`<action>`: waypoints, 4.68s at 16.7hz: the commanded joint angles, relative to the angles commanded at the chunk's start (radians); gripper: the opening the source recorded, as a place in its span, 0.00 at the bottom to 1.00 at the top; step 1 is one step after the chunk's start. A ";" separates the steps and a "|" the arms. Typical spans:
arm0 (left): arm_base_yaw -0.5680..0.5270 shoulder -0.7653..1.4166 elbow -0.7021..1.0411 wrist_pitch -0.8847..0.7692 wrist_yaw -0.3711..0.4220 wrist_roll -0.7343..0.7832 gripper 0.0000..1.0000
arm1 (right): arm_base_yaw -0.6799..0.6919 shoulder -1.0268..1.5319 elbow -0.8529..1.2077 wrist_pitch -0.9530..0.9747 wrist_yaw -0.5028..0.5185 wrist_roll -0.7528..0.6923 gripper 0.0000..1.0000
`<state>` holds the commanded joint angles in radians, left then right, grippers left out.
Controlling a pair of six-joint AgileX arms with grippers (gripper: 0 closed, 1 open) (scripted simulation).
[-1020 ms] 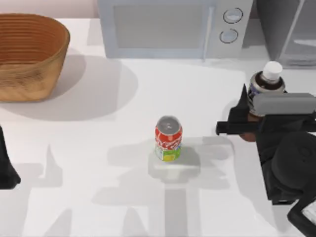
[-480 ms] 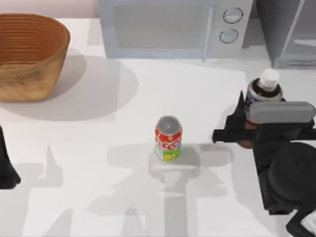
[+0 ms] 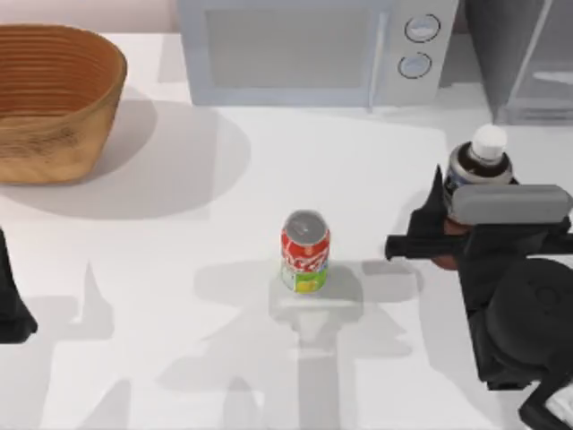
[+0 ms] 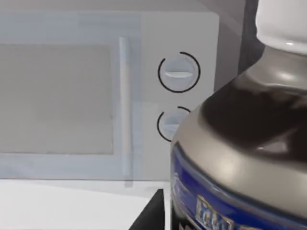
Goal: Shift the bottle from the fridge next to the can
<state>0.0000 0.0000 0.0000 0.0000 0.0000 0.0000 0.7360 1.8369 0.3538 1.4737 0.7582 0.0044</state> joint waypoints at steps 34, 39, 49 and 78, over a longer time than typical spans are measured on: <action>0.000 0.000 0.000 0.000 0.000 0.000 1.00 | 0.031 -0.194 -0.071 -0.073 0.011 0.000 1.00; 0.000 0.000 0.000 0.000 0.000 0.000 1.00 | -0.123 -0.531 -0.103 -0.340 -0.163 -0.002 1.00; 0.000 0.000 0.000 0.000 0.000 0.000 1.00 | -0.532 -1.366 -0.265 -1.070 -0.558 -0.004 1.00; 0.000 0.000 0.000 0.000 0.000 0.000 1.00 | -0.737 -2.345 0.069 -2.398 -0.758 -0.011 1.00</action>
<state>0.0000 0.0000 0.0000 0.0000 0.0000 0.0000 -0.0009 -0.5079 0.4230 -0.9239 0.0003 -0.0062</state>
